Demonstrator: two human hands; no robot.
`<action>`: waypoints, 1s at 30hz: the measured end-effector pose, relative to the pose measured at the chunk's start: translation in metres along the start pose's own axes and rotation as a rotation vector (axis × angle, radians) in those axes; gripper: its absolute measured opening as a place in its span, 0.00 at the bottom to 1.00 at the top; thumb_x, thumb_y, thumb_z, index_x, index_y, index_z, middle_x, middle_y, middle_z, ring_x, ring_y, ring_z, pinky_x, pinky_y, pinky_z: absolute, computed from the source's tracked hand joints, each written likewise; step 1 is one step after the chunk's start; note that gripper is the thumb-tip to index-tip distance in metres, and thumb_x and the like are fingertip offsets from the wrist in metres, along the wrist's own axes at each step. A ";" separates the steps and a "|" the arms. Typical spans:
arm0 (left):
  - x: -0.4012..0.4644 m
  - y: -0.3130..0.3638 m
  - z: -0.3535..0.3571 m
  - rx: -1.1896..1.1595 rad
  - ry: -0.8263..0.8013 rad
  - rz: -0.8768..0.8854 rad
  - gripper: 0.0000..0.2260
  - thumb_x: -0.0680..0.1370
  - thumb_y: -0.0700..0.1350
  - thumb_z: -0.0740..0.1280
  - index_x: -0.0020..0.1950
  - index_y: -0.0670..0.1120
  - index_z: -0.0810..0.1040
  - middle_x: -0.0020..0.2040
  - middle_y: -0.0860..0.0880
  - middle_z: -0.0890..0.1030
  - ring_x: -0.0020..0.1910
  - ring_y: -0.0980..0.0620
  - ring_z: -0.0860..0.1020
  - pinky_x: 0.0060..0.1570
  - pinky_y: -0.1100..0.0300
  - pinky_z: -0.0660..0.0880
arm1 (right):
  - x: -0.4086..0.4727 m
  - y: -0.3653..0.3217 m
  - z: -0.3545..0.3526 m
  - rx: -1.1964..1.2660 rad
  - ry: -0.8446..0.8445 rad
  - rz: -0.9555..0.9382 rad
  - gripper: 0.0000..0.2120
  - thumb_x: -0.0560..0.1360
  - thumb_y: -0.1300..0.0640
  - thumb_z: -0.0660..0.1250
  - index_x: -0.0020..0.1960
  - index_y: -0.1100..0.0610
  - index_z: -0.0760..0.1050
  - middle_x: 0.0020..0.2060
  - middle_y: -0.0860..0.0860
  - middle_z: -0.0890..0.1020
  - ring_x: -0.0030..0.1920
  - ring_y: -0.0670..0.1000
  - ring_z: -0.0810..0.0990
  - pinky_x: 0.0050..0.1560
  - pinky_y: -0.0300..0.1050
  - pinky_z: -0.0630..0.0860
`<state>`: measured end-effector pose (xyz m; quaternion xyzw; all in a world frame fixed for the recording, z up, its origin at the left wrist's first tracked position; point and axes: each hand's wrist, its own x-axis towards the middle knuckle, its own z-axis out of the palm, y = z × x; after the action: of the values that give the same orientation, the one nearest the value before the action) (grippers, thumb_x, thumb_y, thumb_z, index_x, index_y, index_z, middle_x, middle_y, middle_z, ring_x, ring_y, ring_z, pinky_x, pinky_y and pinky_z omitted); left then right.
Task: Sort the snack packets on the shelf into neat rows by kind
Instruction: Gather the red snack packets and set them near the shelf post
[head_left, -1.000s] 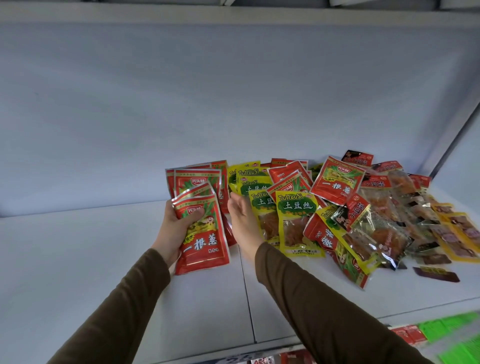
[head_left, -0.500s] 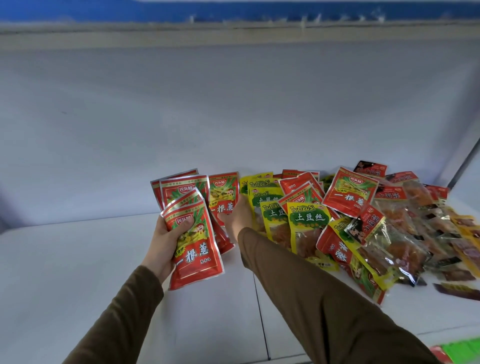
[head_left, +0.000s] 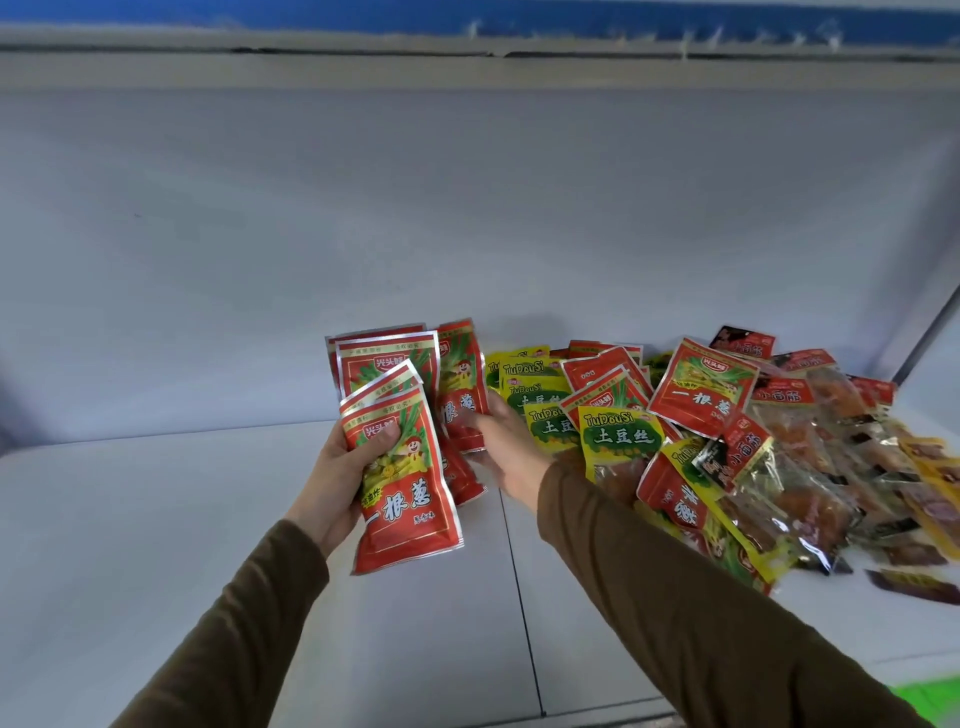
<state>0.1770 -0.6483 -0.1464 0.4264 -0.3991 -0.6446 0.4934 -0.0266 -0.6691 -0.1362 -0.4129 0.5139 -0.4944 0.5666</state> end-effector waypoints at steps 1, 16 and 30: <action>0.000 0.001 0.005 -0.002 -0.017 0.005 0.23 0.74 0.51 0.75 0.68 0.51 0.75 0.58 0.44 0.86 0.52 0.39 0.86 0.43 0.47 0.84 | -0.008 -0.003 0.001 -0.004 -0.021 0.000 0.09 0.81 0.49 0.66 0.61 0.43 0.76 0.55 0.50 0.86 0.53 0.53 0.86 0.55 0.53 0.81; -0.035 0.015 0.014 0.006 -0.050 0.069 0.27 0.72 0.51 0.76 0.68 0.58 0.71 0.56 0.47 0.86 0.52 0.41 0.86 0.45 0.49 0.84 | -0.060 -0.003 0.032 0.010 -0.213 -0.060 0.28 0.70 0.51 0.79 0.65 0.45 0.70 0.51 0.47 0.87 0.48 0.53 0.87 0.40 0.43 0.83; -0.078 0.028 -0.036 0.022 0.093 0.131 0.25 0.77 0.43 0.75 0.70 0.55 0.70 0.57 0.47 0.86 0.53 0.41 0.86 0.48 0.46 0.84 | -0.074 0.019 0.095 0.159 -0.212 0.013 0.28 0.73 0.56 0.77 0.68 0.47 0.68 0.50 0.52 0.87 0.48 0.57 0.87 0.40 0.48 0.83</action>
<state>0.2306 -0.5810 -0.1196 0.4344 -0.4096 -0.5860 0.5478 0.0714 -0.5971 -0.1296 -0.4133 0.4131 -0.4833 0.6519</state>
